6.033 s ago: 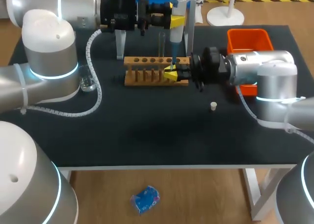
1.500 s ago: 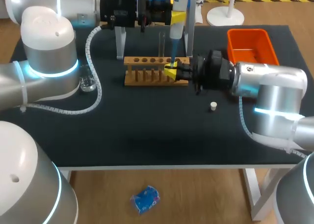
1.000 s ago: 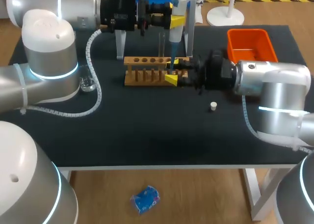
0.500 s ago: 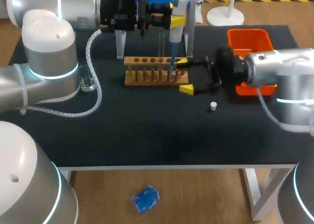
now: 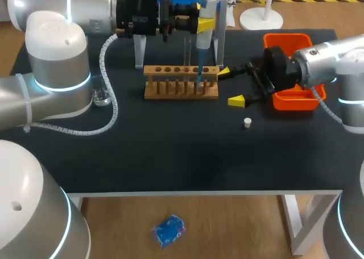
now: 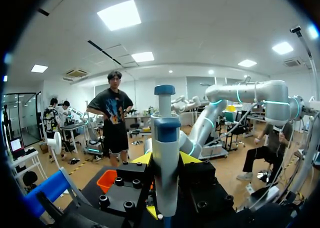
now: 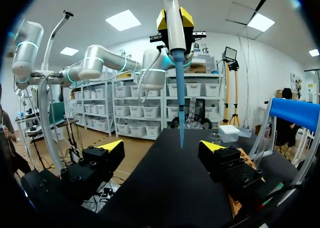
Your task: Invert the test tube, pick up the pipette, mount the tip to pipette, aspirate from beaker and dispense into the tube, eject the tip, return the pipette, and cap with the stopper.
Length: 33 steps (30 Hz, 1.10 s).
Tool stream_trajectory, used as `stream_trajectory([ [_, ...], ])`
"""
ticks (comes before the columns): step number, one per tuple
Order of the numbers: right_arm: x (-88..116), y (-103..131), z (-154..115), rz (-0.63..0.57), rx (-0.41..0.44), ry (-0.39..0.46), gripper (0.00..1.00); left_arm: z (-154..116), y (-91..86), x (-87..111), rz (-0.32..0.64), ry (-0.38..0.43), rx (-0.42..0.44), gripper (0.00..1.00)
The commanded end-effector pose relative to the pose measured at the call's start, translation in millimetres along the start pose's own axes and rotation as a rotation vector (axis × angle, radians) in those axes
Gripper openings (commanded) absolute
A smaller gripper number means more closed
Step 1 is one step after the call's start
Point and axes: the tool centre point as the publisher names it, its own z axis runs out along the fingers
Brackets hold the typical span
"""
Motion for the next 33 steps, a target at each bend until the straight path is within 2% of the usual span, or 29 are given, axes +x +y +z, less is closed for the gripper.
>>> stream_trajectory([
  [1, 1.4, 0.1, 0.3, 0.0, 0.001, -0.004, 1.0, -3.2, 0.5, -1.1, -0.003, -0.004, 0.005, 0.0],
  [9, 1.4, 0.1, 0.3, 0.0, 0.001, -0.004, 1.0, -44.1, 6.3, -8.7, -0.012, -0.095, 0.004, 0.0],
  [14, 1.4, 0.1, 0.3, 0.0, 0.001, -0.004, 1.0, -78.6, 13.0, -12.7, -0.012, -0.172, 0.006, 0.0],
  [19, 1.4, 0.1, 0.3, 0.0, 0.001, -0.004, 1.0, -116.6, 22.4, -16.4, -0.026, -0.245, 0.046, 0.0],
  [23, 1.4, 0.1, 0.3, 0.0, 0.001, -0.004, 1.0, -141.0, 28.5, -16.5, -0.031, -0.299, 0.033, 0.0],
  [27, 1.4, 0.1, 0.3, 0.0, 0.001, -0.004, 1.0, -153.3, 33.4, -17.4, -0.052, -0.347, 0.018, 0.0],
  [33, 1.4, 0.1, 0.3, 0.0, 0.001, -0.004, 1.0, -153.3, 33.4, -17.4, -0.052, -0.347, 0.018, 0.0],
])
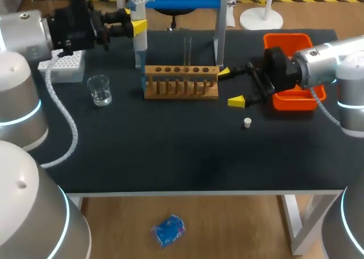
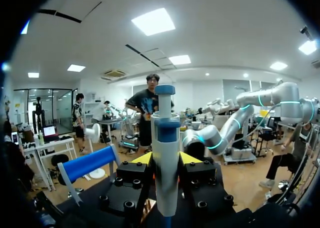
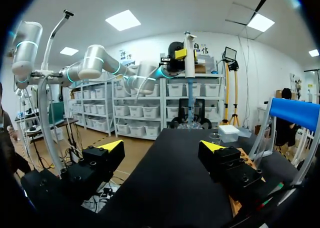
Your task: Invert the test tube, pick up the pipette, mount the tip to pipette, aspirate from beaker and dispense into the tube, eject the tip, return the pipette, and cap with the stopper.
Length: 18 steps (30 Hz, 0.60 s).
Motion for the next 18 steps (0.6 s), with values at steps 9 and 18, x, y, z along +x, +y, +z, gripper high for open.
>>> stream_trajectory([
  [9, 0.1, 0.7, -0.3, 0.0, 0.002, 0.0, 1.0, -10.6, -0.4, 3.8, 0.001, -0.002, 0.002, 0.0],
  [18, 0.1, 0.7, -0.3, 0.0, 0.002, 0.0, 1.0, -46.9, 8.0, -37.2, -0.008, -0.102, 0.037, 0.0],
])
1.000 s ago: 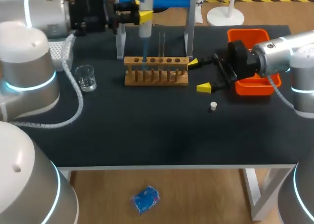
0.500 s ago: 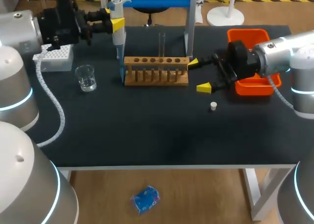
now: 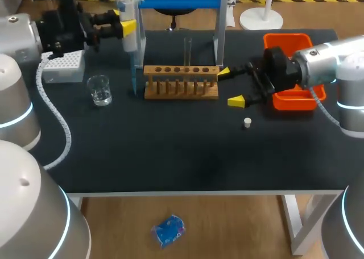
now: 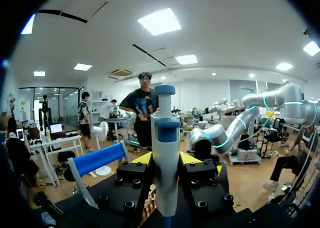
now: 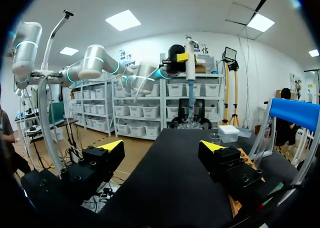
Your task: Invert the test tube, pick up the pipette, mount the tip to pipette, aspirate from beaker and dispense into the tube, eject the tip, return the pipette, and cap with the stopper.
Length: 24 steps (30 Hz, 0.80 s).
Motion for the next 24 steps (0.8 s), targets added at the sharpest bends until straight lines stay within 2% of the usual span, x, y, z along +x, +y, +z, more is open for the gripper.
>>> stream_trajectory([
  [1, 0.3, 0.5, -0.7, 0.0, 0.002, 0.0, 1.0, -26.4, 2.3, -19.1, 0.011, -0.039, 0.047, 0.0],
  [6, 0.3, 0.5, -0.7, 0.0, 0.002, 0.0, 1.0, -48.7, 3.7, -45.4, 0.033, -0.097, 0.067, 0.0],
  [14, 0.3, 0.5, -0.7, 0.0, 0.002, 0.0, 1.0, -74.5, 17.1, -88.0, 0.068, -0.143, 0.053, 0.0],
  [19, 0.3, 0.5, -0.7, 0.0, 0.002, 0.0, 1.0, -79.2, 29.4, -105.7, 0.07, -0.103, 0.064, 0.0],
  [24, 0.3, 0.5, -0.7, 0.0, 0.002, 0.0, 1.0, -76.4, 41.5, -114.7, 0.079, -0.04, 0.046, 0.0],
])
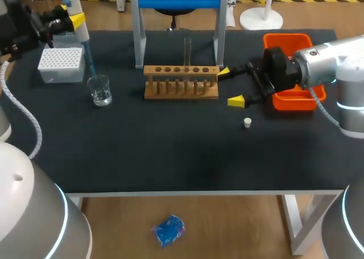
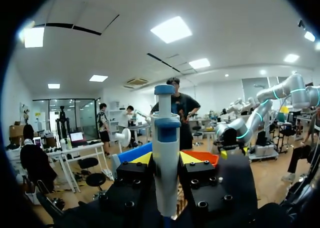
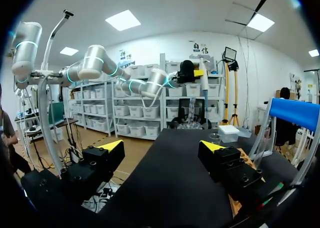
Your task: Invert the test tube, pick up the pipette, mount the tip to pipette, aspirate from beaker and dispense into the tube, eject the tip, return the pipette, and cap with the stopper.
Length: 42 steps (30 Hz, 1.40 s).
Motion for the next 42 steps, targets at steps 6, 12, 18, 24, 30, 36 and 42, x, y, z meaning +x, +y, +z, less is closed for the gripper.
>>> stream_trajectory([
  [6, -1.3, 3.4, 13.8, -0.012, 0.136, -0.11, 1.0, 6.4, 15.9, -18.2, -0.001, 0.117, -0.01, 0.0],
  [12, -9.7, 1.5, 32.6, -0.033, 0.22, -0.18, 1.0, 8.6, 22.7, -17.0, 0.001, 0.141, -0.02, 0.0],
  [18, -18.2, -2.5, 58.6, -0.008, 0.309, -0.258, 1.0, 8.1, 24.5, -16.1, 0.007, 0.157, -0.021, 0.0],
  [24, -30.7, -2.4, 88.2, 0.041, 0.261, -0.207, 1.0, 8.5, 22.8, -14.1, 0.014, 0.164, -0.022, 0.0],
  [30, -30.7, -2.4, 88.2, 0.041, 0.261, -0.207, 1.0, 8.8, 21.9, -12.9, 0.017, 0.165, -0.028, 0.0],
  [36, -30.7, -2.4, 88.2, 0.041, 0.261, -0.207, 1.0, 8.8, 21.9, -12.9, 0.017, 0.165, -0.028, 0.0],
  [42, -33.8, -7.0, 117.0, 0.016, 0.369, -0.326, 1.0, 8.8, 21.9, -12.9, 0.017, 0.165, -0.028, 0.0],
])
